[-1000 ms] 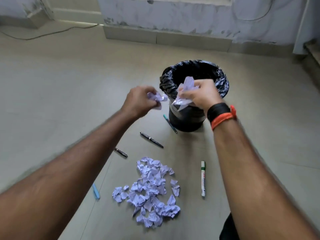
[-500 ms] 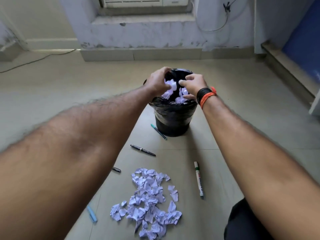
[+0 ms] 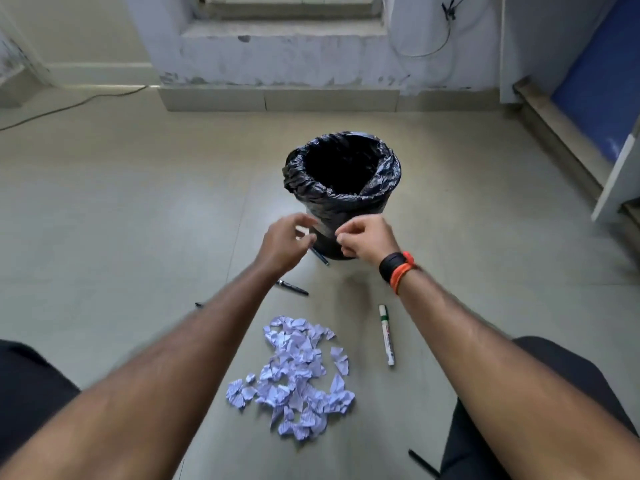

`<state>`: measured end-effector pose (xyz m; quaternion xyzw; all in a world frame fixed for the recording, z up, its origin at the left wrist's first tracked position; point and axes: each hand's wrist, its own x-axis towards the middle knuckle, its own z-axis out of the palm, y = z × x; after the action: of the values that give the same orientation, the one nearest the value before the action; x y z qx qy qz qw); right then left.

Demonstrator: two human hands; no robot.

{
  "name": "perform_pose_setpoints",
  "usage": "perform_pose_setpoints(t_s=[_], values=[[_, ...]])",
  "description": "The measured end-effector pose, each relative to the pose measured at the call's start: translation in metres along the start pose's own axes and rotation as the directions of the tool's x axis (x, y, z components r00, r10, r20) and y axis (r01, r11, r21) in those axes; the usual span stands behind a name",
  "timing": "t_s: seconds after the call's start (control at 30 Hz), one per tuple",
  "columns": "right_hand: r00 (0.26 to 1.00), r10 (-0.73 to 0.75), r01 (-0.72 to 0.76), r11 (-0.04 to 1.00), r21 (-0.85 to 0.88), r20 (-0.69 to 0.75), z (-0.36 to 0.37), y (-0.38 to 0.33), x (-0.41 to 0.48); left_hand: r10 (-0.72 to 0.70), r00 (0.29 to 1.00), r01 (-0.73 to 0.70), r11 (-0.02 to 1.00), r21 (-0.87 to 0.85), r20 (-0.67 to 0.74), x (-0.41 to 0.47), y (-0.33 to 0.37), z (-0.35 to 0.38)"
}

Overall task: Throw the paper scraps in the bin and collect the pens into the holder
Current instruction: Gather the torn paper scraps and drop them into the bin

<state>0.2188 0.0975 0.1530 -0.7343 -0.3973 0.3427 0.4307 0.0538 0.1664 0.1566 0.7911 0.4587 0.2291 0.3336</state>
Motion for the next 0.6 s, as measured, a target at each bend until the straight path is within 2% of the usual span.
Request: perform_pose_setpoints(t_s=[0.1,0.2,0.23,0.3,0.37,0.43,0.53,0.6], values=[[0.987,0.073,-0.040,0.974,-0.221,0.141,0.024,0.036,-0.022,-0.142,0.986,0.140,0.990,0.029,0.091,-0.032,-0.028,0.017],[0.931,0.250,-0.098,0.873,-0.477,0.267,0.048,0.074,-0.046,-0.282,0.935,0.258,0.957,0.136,0.216,-0.076,-0.063,0.032],[0.899,0.290,-0.044,0.806,-0.590,0.330,0.055,0.087,-0.057,-0.331,0.917,0.293,0.938,0.184,0.225,-0.096,-0.077,0.036],[0.818,0.324,0.177,0.645,-0.744,0.475,0.068,0.111,-0.081,-0.457,0.867,0.409,0.880,0.244,0.198,-0.138,-0.103,0.040],[0.746,0.320,0.357,0.547,-0.757,0.584,0.078,0.125,-0.104,-0.564,0.801,0.487,0.810,0.328,0.203,-0.176,-0.124,0.043],[0.688,0.290,0.493,0.487,-0.721,0.666,0.088,0.135,-0.115,-0.598,0.763,0.454,0.767,0.453,0.245,-0.200,-0.130,0.048],[0.646,0.252,0.592,0.430,-0.682,0.720,0.101,0.137,-0.116,-0.578,0.768,0.387,0.763,0.519,0.277,-0.209,-0.124,0.058],[0.640,0.246,0.612,0.410,-0.676,0.728,0.110,0.137,-0.117,-0.588,0.747,0.369,0.755,0.542,0.310,-0.210,-0.122,0.066]])
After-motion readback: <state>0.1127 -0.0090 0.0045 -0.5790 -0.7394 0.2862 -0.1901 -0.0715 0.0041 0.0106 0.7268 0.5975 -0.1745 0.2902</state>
